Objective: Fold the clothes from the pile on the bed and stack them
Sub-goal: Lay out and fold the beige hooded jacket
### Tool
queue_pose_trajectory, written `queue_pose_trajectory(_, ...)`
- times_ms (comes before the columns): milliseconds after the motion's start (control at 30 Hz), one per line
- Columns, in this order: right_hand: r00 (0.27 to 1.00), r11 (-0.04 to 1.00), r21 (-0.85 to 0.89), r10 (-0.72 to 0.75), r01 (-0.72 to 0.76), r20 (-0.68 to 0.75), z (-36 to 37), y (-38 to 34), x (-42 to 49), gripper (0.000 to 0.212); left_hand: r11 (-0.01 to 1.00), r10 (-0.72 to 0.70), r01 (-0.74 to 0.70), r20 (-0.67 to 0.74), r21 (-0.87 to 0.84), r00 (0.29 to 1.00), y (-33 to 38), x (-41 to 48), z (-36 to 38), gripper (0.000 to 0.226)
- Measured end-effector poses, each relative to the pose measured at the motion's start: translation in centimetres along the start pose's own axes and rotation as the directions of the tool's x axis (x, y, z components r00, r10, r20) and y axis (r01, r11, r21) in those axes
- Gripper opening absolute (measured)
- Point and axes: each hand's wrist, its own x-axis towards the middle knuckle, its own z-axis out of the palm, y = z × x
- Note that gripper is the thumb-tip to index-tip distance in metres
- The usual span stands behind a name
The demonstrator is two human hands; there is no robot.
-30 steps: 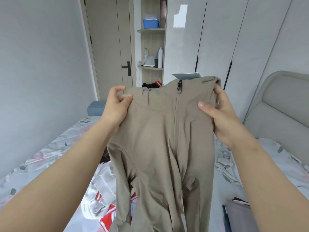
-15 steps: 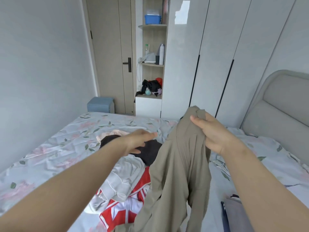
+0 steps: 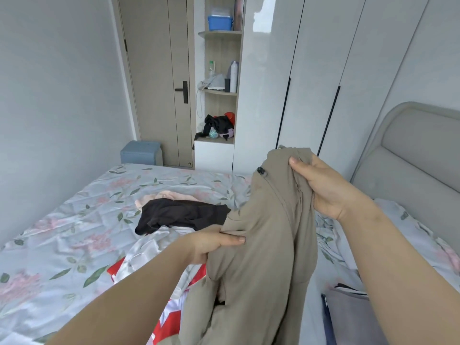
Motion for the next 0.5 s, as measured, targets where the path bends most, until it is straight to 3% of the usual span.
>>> queue_pose_trajectory(133,0.994,0.986,-0.151,0.064,-0.076,-0.086,-1.3,1.0,0.2,0.014,0.993,0.111,-0.113,-0.068,-0.026,0.991,2.3,-0.9,-1.5,0.02)
queue_pose_trajectory(300,0.957,0.924,-0.382,-0.078,-0.036,-0.281,-2.6,0.9,0.3,0.018,0.964,0.252,-0.259,-0.099,-0.064,0.963,5.9,-2.9,-3.7,0.026)
queue_pose_trajectory(400,0.945,0.835,-0.551,-0.181,0.001,-0.273,-2.9,0.0,0.1,0.01,0.947,0.321,-0.321,-0.12,0.025,0.939,8.2,-4.2,-4.7,0.023)
queue_pose_trajectory(500,0.946,0.792,-0.609,-0.232,0.049,-0.225,-2.4,-1.0,-0.2,0.008,0.927,0.37,-0.356,-0.132,0.118,0.92,10.5,-5.5,-5.1,0.025)
